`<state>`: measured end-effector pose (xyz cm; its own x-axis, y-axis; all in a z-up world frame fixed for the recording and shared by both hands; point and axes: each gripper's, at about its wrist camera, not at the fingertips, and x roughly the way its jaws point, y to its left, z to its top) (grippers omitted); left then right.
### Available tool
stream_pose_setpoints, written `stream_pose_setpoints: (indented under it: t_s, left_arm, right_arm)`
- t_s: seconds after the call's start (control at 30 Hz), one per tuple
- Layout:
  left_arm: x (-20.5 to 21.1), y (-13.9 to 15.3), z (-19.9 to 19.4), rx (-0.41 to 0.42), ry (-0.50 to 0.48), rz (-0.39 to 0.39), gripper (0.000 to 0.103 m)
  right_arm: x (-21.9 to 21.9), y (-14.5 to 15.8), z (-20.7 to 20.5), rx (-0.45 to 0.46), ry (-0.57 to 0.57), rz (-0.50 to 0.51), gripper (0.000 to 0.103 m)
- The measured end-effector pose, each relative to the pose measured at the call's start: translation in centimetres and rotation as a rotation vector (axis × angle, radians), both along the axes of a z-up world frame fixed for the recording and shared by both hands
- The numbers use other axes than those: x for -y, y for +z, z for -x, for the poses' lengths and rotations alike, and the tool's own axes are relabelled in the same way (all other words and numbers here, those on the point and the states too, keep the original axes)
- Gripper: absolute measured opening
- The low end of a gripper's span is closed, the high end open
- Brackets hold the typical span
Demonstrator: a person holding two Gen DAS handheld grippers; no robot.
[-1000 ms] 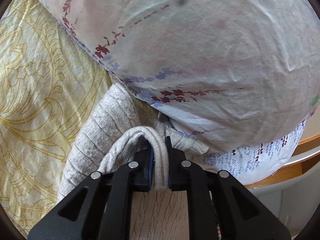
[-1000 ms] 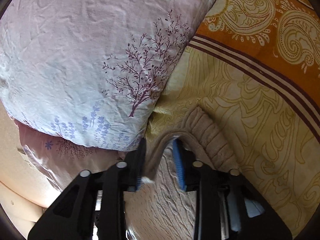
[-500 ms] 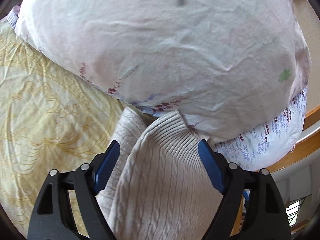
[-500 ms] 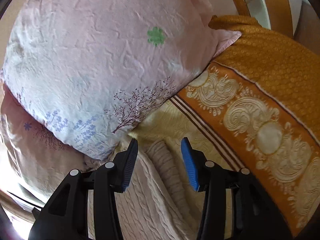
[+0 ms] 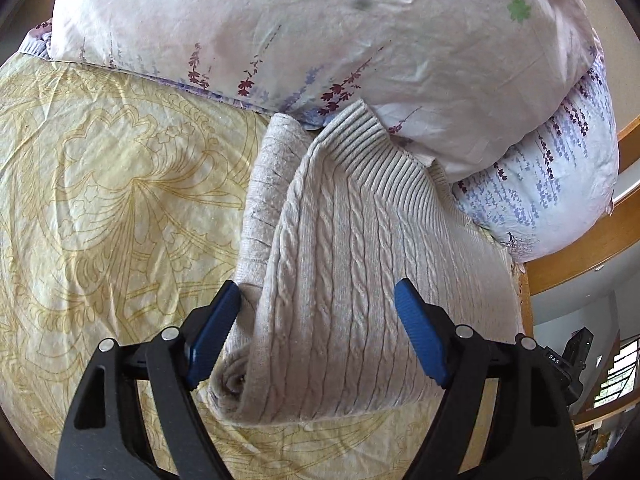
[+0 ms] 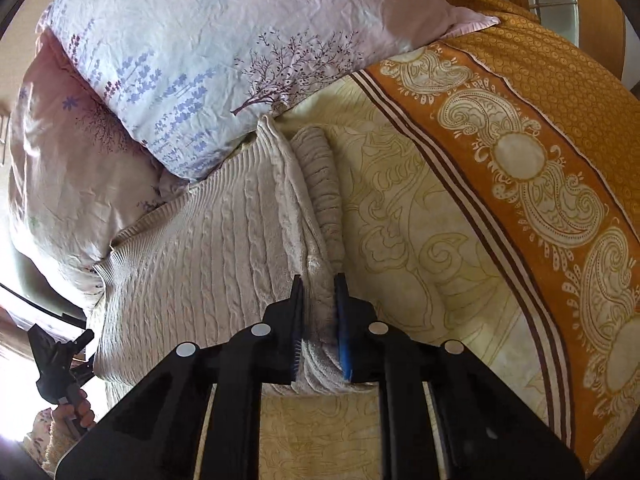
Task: Fold small clothes
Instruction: 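Release the folded side with the left gripper and withdraw both grippers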
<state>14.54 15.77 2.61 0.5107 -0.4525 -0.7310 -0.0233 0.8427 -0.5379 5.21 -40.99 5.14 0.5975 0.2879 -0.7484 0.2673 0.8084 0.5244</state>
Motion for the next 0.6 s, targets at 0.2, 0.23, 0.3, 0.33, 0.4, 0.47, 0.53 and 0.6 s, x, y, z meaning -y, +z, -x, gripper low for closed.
stream_pose_setpoints:
  t_s: [0.2,0.23,0.3,0.33,0.4,0.47,0.53,0.6]
  left_arm:
    - [0.3,-0.3,0.1,-0.022,-0.013,-0.013,0.079]
    - [0.2,-0.5,0.2,-0.028,-0.015,-0.014,0.079]
    - [0.2,-0.8,0.1,-0.042,-0.017,-0.016,0.079]
    - [0.2,-0.8,0.2,-0.039,-0.019,-0.016,0.079]
    - [0.2,-0.8,0.1,-0.041,-0.024,-0.021,0.079]
    - [0.0,-0.9,0.0,-0.041,-0.024,-0.024,0.079]
    - [0.0,-0.9,-0.1,-0.04,-0.02,-0.022,0.079]
    - [-0.1,-1.0,-0.1,-0.033,-0.013,-0.012,0.079]
  right_arm:
    - [0.2,-0.5,1.7,-0.046,-0.039,0.006,0.009]
    - [0.2,-0.9,2.0,-0.062,-0.047,0.0,0.009]
    - [0.3,-1.3,2.4,-0.07,-0.059,0.003,0.009]
    - [0.1,-1.2,2.2,-0.074,-0.058,0.02,0.009]
    - [-0.3,-1.0,2.0,-0.092,-0.053,0.058,0.009]
    - [-0.7,-1.1,2.0,-0.111,-0.051,0.08,0.009]
    - [-1.0,-1.1,1.8,-0.11,-0.026,0.117,0.01]
    - [-1.0,-0.8,1.6,-0.097,-0.019,0.116,0.015]
